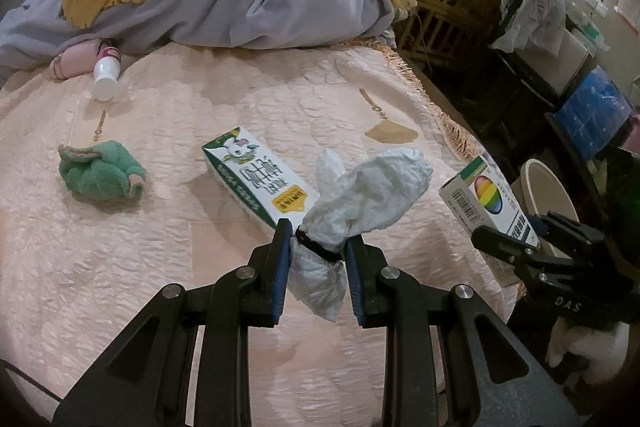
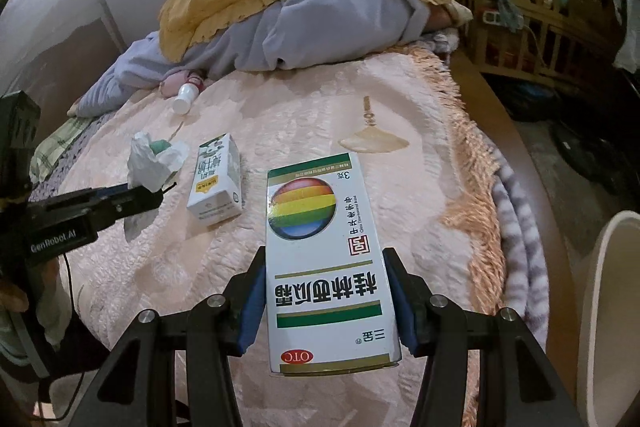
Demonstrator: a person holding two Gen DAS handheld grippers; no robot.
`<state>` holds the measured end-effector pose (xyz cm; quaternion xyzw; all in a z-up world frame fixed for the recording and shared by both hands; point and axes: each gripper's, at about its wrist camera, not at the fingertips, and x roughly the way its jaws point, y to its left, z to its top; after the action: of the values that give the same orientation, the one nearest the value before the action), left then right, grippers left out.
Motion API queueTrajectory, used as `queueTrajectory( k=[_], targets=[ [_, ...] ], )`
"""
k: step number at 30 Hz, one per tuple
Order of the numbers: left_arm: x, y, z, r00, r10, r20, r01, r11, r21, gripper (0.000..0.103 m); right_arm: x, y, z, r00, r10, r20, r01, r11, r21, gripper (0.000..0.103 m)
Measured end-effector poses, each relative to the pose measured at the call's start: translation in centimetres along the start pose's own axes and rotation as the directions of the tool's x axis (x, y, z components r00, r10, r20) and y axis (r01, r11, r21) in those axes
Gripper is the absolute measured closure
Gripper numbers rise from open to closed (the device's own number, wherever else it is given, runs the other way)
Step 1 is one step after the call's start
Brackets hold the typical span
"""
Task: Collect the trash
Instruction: 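Carry the tissue and rainbow medicine box over the white bucket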
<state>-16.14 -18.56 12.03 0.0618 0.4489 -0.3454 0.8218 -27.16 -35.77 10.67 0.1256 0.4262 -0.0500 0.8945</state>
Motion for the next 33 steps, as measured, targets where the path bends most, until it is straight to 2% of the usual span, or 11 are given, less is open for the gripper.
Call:
queueTrajectory(
  k=[9,16,33],
  targets=[
    [0.4,-1.9,-0.6,1.000,0.025,0.009,-0.025,0.999,0.035,0.080,-0.9,-0.5,-0.5,1.000,-0.004,0.016,0.003,1.000,0.016,0.051],
    [0.8,-3.0,-0.6,1.000,0.017,0.006,-0.018,0.998,0.053,0.080,-1.6,-1.1,-0.6,1.000,-0.011,0.030,0.010,1.000,0.027,0.051],
    [3.2,-9.1,0.4,0.998,-0.056,-0.024,0.059,0.989,0.138,0.080,-4.7,-6.6,-1.2,0.995,-0.079,0.061,0.072,0.990,0.121,0.051]
  ],
)
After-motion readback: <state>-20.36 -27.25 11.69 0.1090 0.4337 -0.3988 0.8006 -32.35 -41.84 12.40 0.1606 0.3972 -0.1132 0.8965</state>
